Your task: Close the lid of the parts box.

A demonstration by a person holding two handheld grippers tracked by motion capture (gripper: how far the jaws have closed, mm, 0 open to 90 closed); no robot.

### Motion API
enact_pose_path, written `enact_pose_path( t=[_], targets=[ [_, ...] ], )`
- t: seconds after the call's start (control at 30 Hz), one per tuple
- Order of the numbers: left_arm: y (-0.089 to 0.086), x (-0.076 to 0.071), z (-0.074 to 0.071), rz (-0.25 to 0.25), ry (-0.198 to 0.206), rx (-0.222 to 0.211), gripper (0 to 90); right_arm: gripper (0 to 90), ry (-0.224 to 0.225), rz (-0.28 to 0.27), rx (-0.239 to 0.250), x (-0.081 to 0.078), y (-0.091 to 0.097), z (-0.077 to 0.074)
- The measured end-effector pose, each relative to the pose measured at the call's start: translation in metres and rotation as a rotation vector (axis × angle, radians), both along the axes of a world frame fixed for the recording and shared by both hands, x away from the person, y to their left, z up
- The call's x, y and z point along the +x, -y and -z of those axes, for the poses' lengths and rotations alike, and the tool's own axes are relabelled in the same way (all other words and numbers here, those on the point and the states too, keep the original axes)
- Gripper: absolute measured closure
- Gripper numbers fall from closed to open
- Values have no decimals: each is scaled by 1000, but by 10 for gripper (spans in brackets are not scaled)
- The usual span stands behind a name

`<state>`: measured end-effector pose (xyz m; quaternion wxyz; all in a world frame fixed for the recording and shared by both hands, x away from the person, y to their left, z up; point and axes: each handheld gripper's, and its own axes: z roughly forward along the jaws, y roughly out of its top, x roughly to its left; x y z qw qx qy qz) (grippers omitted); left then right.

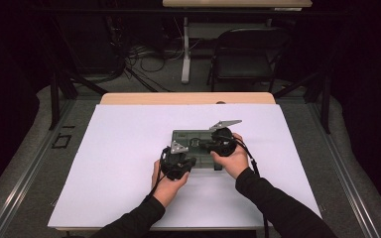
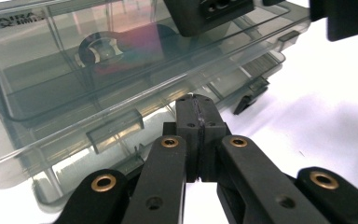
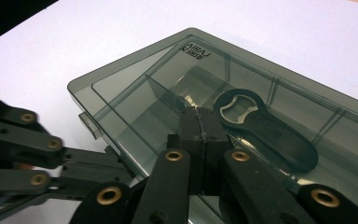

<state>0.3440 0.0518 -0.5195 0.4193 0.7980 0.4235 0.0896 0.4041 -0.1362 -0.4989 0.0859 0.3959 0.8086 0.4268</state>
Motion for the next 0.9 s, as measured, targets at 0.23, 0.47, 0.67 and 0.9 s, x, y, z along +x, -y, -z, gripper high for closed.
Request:
enact_pose_path(
  t=[0.23, 0.47, 0.67, 0.9],
  targets=[
    [-16, -7, -9, 5, 12, -8, 899, 900, -10, 0, -5, -2, 1, 5],
    [-38, 2, -15, -32, 15, -15, 898, 900, -4, 2, -19, -5, 0, 10],
    [-46, 11, -8, -49, 13, 9, 899, 900, -1, 0, -26, -6, -1, 16],
    [-45, 17, 2, -50, 0, 30, 898, 900, 3, 3, -27, -9, -1, 23]
  ],
)
